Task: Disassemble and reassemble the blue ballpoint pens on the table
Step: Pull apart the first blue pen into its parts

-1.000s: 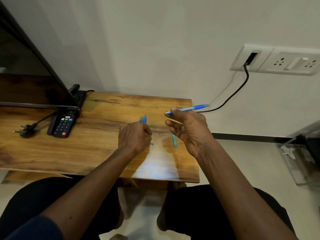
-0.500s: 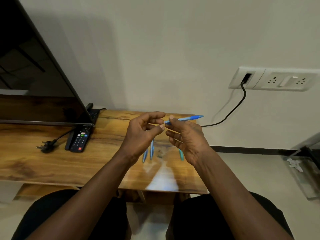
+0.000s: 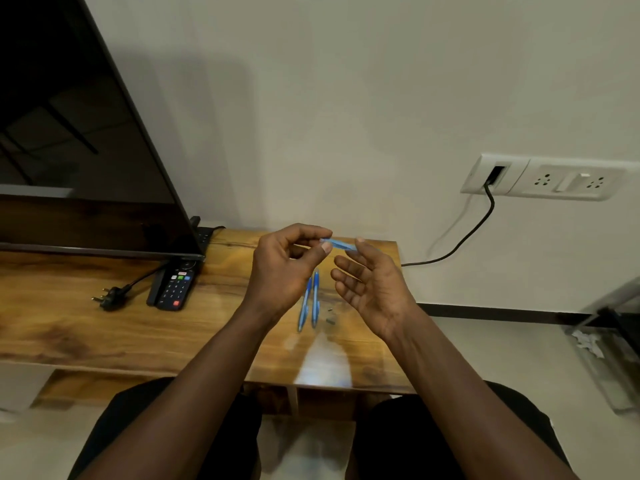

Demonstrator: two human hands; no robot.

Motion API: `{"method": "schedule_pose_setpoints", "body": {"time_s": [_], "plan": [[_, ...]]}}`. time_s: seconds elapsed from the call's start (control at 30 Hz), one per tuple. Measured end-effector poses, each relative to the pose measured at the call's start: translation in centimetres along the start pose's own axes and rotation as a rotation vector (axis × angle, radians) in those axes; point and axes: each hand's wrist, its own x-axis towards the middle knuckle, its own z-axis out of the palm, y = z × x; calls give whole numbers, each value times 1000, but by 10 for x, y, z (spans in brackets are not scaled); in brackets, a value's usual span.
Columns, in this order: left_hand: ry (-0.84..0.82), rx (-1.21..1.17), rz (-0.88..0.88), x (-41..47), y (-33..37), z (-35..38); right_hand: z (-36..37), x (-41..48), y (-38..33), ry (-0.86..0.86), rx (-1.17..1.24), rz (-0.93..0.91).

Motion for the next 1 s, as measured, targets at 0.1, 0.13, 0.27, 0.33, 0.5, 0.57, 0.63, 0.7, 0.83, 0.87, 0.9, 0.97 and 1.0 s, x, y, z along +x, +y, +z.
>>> {"method": "schedule_pose_setpoints", "body": {"time_s": [0.1, 0.13, 0.27, 0.33, 0.5, 0.57, 0.63, 0.7, 0.83, 0.87, 0.9, 0.97, 1.0], "plan": [[39, -63, -37, 2, -7, -6, 1, 7, 0, 67, 45, -2], [52, -79, -58, 3, -9, -7, 1, 9, 0, 74, 46, -8], [100, -131, -149, 12, -16, -11, 2, 16, 5, 91, 87, -11], [127, -170, -204, 18, -19, -11, 2, 20, 7, 97, 105, -29], [222, -451, -414, 25, -31, -7, 2, 28, 13, 68, 95, -44], [271, -538, -483, 28, -38, -6, 2, 32, 18, 51, 86, -49], [326, -604, -540, 32, -45, -4, 1, 37, 26, 43, 76, -51], [380, -661, -580, 35, -51, -1, 0, 42, 34, 51, 45, -43], [446, -702, -592, 40, -58, 5, 3, 52, 40, 70, 25, -24], [449, -697, -587, 42, -58, 6, 2, 54, 40, 73, 45, -21], [446, -679, -579, 44, -59, 6, 2, 55, 38, 75, 64, -21], [417, -606, -557, 46, -59, 6, 1, 57, 35, 90, 84, -36], [394, -564, -545, 46, -58, 5, 1, 58, 34, 104, 89, -49]]}}
